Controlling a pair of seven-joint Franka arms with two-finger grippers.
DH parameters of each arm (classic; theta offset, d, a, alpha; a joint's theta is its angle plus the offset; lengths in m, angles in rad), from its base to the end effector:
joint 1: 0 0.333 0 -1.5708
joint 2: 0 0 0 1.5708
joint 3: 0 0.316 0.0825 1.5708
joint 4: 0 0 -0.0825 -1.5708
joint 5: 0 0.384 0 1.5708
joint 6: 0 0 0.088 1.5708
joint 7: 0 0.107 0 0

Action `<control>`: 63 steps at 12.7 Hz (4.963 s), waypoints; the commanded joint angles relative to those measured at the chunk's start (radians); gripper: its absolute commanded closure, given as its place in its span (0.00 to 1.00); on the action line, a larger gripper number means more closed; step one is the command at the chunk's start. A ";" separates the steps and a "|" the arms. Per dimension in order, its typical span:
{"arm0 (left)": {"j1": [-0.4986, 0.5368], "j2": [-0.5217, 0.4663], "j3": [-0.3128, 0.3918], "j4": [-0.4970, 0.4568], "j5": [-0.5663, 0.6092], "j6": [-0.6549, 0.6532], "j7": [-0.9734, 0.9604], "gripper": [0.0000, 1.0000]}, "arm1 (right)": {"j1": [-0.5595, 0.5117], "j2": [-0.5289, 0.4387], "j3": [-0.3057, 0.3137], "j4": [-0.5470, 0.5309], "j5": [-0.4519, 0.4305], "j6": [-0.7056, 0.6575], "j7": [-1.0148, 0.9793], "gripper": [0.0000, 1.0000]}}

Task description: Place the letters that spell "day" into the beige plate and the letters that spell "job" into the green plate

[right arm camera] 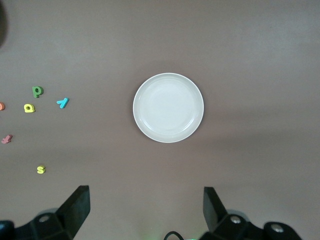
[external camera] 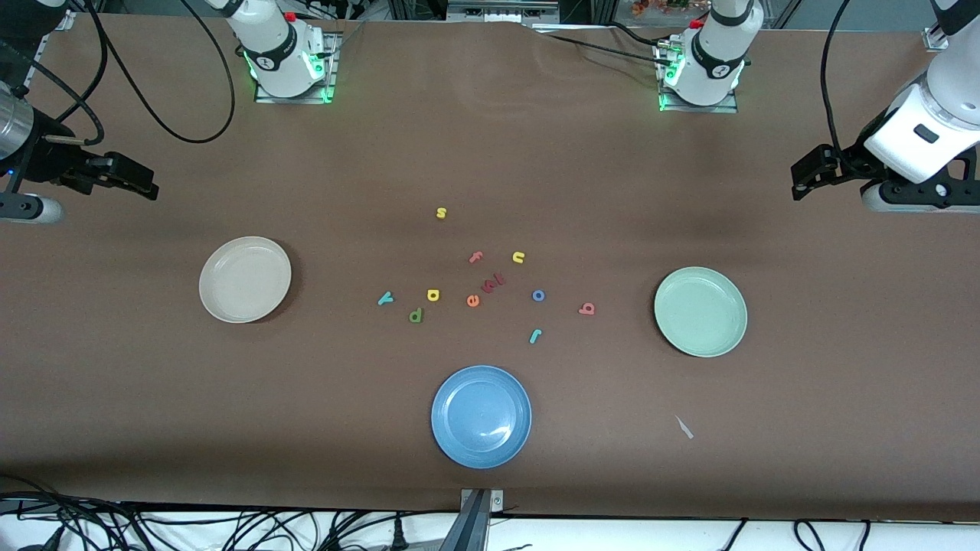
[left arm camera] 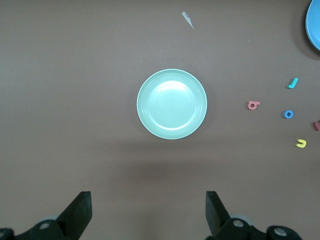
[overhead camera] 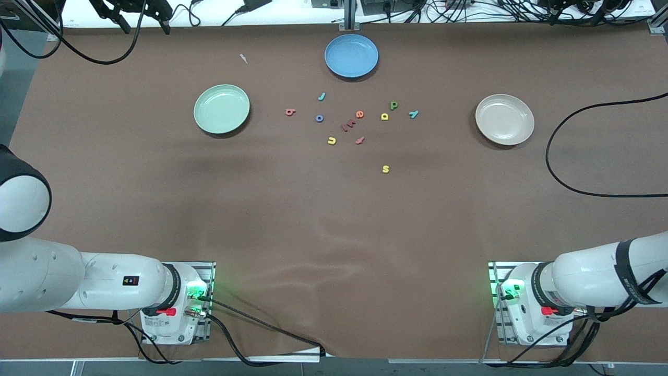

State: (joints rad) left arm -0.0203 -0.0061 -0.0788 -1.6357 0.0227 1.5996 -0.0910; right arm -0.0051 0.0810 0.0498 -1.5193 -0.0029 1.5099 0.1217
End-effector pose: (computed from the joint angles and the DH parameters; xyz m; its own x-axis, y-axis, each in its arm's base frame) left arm 0.5510 -0.0525 0.5997 0.9996 -0.0087 -0.0278 -0.0094 -0.9996 -0.0258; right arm 0.5715 0.0241 0.5980 0.9930 -0.0771 -0.0896 -0.0765 -0.9970 0.0098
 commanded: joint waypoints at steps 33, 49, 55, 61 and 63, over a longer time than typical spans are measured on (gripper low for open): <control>0.003 -0.011 -0.001 0.001 -0.026 -0.013 0.017 0.00 | 0.102 0.253 0.002 0.008 0.035 0.056 0.041 0.00; -0.035 0.090 -0.103 0.005 -0.015 -0.027 0.013 0.00 | 0.343 0.454 0.024 -0.197 0.136 0.728 1.311 0.00; -0.068 0.284 -0.167 0.128 -0.021 -0.020 0.010 0.00 | 0.378 0.485 0.028 -0.315 0.132 0.883 1.306 0.00; -0.131 0.402 -0.168 0.143 -0.024 0.137 -0.140 0.00 | 0.372 0.563 0.022 -0.297 0.081 0.944 1.306 0.01; -0.176 0.440 -0.168 0.143 -0.021 0.199 -0.244 0.00 | 0.375 0.579 0.022 -0.295 0.072 0.975 1.308 0.01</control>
State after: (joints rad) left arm -0.1552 0.3853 -0.2502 -1.5318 0.0218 1.7664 -0.2452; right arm 0.3683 0.6402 0.0717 -1.8294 0.0931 2.4569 1.4175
